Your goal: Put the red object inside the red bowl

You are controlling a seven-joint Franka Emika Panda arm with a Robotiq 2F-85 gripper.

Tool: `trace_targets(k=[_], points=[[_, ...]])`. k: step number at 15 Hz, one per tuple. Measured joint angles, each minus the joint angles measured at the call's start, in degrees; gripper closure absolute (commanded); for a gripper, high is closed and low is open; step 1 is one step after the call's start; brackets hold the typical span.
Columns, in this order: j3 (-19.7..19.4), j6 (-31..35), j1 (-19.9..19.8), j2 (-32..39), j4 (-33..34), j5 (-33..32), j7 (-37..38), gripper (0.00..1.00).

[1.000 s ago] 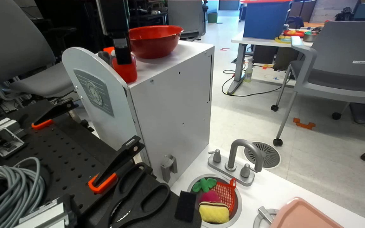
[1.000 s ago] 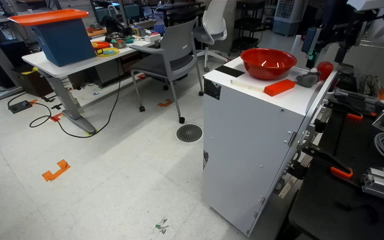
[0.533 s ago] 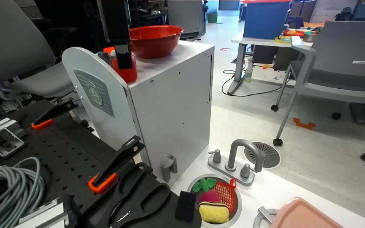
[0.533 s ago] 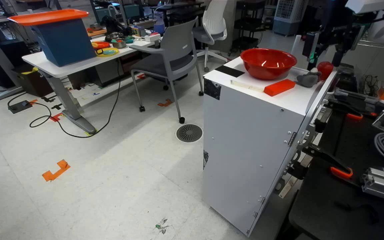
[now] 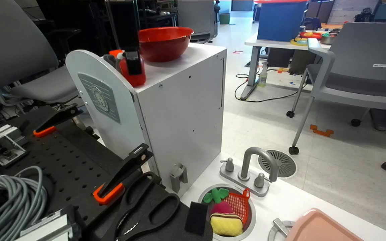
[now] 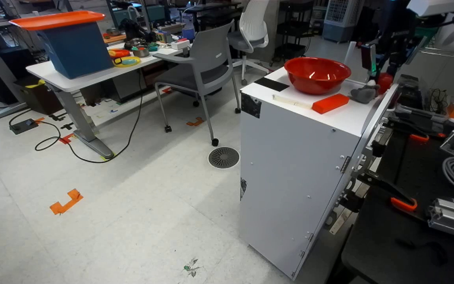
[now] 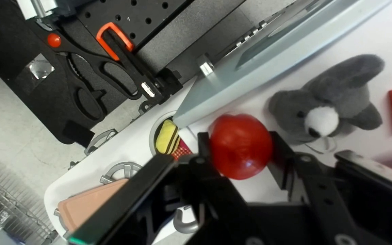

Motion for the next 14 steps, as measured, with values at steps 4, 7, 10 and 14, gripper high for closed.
trace_targets(k=[4,7,10,14], points=[[0.0,0.0,0.0,0.0,0.2,0.0,0.0,0.82],[-0.1,0.0,0.0,-0.2,0.4,0.0,0.0,0.82],[-0.2,0.0,0.0,-1.0,0.7,0.1,-0.6,0.82],[-0.2,0.0,0.1,-2.7,0.8,0.1,-3.7,0.82]])
